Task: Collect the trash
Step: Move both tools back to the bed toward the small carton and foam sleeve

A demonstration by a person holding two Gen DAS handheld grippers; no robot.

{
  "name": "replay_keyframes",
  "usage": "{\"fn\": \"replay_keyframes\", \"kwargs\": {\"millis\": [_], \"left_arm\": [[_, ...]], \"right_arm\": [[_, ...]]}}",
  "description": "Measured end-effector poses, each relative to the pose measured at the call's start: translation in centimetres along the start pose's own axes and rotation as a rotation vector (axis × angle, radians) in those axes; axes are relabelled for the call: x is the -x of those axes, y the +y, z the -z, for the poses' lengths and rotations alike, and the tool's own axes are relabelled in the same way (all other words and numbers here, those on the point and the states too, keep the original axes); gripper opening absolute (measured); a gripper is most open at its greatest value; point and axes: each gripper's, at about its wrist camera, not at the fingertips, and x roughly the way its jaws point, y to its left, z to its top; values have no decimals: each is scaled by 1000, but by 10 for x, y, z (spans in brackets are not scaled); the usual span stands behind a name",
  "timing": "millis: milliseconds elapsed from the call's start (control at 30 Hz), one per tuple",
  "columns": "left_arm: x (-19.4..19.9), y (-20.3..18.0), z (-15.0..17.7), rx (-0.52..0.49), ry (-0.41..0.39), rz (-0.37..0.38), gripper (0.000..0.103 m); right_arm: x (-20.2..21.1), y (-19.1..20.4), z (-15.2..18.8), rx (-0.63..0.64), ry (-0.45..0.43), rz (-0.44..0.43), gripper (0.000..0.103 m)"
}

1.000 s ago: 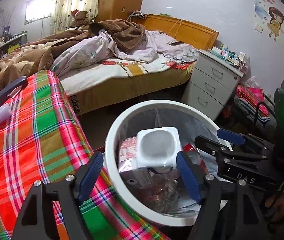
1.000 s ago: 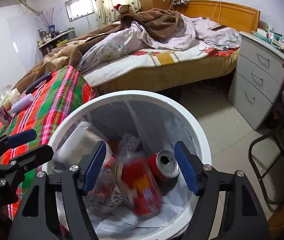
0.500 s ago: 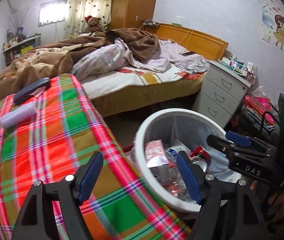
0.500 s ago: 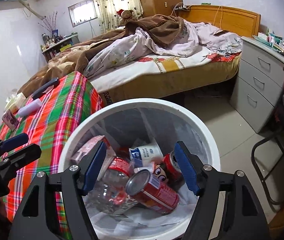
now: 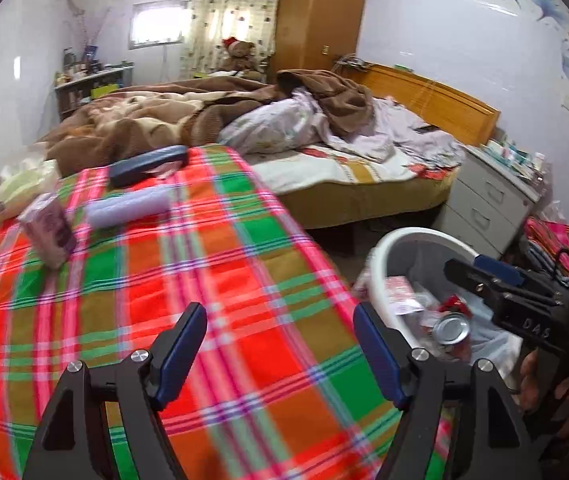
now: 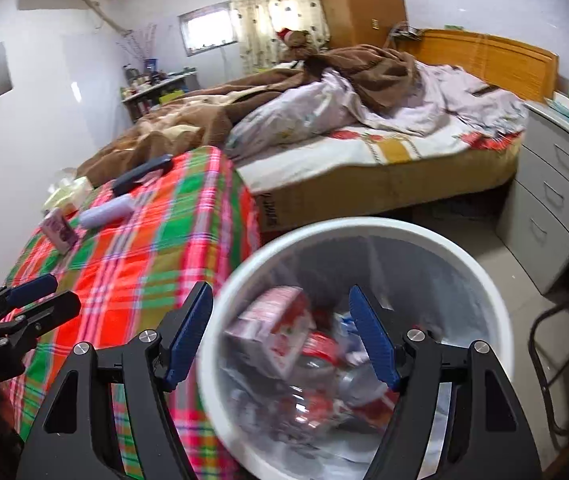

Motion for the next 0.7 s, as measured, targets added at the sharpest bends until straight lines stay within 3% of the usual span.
{"fn": "replay_keyframes", "kwargs": {"millis": [300, 700], "left_arm": [[17, 67, 1, 72, -28, -117, 75], [28, 161, -10, 184, -49, -199, 78]], "right_arm": [[-17, 51, -13, 94, -12, -73, 72], [-44, 111, -33, 228, 27, -146, 72]]}}
